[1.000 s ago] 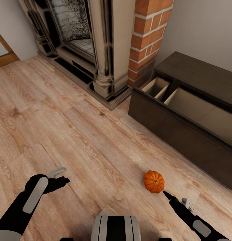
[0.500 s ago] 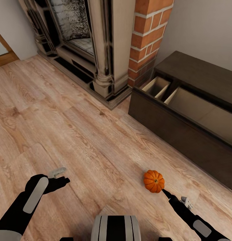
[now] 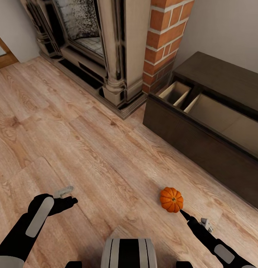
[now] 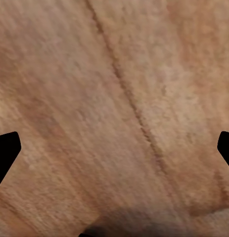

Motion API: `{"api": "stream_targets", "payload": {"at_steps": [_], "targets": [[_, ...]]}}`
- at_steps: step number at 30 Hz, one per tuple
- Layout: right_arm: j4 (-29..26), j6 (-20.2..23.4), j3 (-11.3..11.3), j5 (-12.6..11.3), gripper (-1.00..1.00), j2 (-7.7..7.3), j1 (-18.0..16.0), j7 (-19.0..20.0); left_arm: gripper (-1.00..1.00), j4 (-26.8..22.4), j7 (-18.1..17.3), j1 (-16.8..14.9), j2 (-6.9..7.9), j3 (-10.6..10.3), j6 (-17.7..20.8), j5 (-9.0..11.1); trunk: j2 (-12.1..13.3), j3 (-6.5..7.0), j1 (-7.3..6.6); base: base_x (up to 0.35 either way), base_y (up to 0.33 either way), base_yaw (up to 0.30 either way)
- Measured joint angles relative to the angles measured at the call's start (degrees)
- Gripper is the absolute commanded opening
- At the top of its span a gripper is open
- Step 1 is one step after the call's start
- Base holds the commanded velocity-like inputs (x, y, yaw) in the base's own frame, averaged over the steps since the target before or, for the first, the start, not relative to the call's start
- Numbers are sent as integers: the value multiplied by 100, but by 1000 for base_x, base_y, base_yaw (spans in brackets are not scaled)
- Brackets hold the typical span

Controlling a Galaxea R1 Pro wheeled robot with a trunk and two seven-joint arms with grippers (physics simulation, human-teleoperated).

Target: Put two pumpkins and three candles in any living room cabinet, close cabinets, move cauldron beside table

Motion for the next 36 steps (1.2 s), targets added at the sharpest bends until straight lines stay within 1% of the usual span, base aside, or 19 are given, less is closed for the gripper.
{"api": "stream_targets", "payload": {"at_steps": [9,17,21,24,26,31,36], "targets": [[14,-7,-4,7,100,-6,0,430,100,0,1,0,0,0,0,0,0,0,0,0,0,0],[16,-15,-5,1,100,-16,0,506,100,0,1,0,0,0,0,0,0,0,0,0,0,0],[16,-22,-4,-4,100,-13,0,521,100,2,1,0,-1,0,0,0,-5,-88,11,0,0,0],[16,-23,-11,-7,100,-11,0,577,100,4,1,0,-3,-6,0,0,-5,-89,10,0,0,0],[16,-29,-40,-7,100,-9,0,636,100,2,0,0,-6,-7,0,-2,-5,-89,10,0,0,0],[15,-153,-271,-8,100,-9,0,752,100,4,0,0,-9,-10,0,-1,-5,-89,10,0,0,0],[57,-180,-321,-8,100,-8,1,942,100,1,2,0,-9,-14,0,-1,-5,-89,10,0,0,0]]}}
